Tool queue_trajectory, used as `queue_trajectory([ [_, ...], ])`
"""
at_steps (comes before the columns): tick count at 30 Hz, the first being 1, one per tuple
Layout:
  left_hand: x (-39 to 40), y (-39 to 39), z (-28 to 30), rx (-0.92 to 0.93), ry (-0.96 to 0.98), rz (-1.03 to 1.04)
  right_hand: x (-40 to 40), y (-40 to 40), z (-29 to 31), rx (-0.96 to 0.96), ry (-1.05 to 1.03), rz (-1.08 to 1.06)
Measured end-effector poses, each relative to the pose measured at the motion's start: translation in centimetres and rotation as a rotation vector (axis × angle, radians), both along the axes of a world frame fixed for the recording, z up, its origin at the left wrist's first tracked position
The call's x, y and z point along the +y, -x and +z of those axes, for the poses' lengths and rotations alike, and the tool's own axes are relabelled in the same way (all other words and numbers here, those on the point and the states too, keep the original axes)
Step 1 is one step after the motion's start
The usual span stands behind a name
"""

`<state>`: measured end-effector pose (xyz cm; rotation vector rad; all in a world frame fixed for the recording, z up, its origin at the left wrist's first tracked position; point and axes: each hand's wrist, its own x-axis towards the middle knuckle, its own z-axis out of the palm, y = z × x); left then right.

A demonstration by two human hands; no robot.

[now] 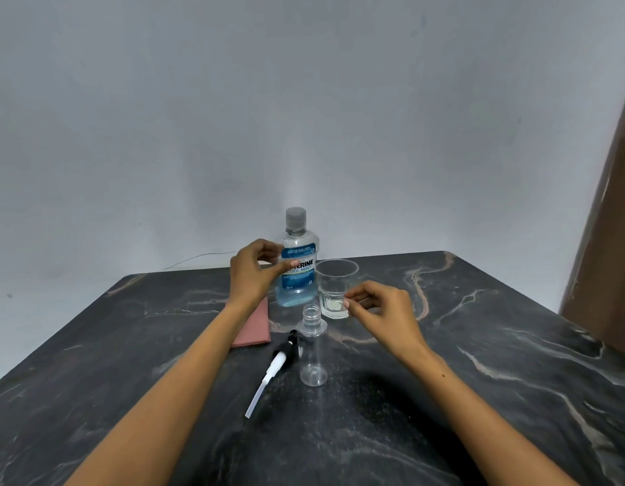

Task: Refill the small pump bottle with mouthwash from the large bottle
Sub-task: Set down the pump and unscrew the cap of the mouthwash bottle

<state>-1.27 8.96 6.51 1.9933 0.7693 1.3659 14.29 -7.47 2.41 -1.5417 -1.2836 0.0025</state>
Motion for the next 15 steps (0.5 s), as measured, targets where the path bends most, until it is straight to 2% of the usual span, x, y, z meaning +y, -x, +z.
queue_trajectory([
  [4, -2.0, 0.2, 3.0, -0.011, -0.092, -0.055, -0.6, 0.4, 1.2, 0.048, -0.151, 0.037],
  [9, -5.2, 0.0, 5.7, 0.009, -0.129, -0.16, -1.5, 0.9, 4.1, 0.049, -0.221, 0.085],
  [15, -8.7, -0.6, 5.7, 0.018, -0.1, -0.257, -2.9, 0.8, 5.9, 0.249, -0.305, 0.334],
])
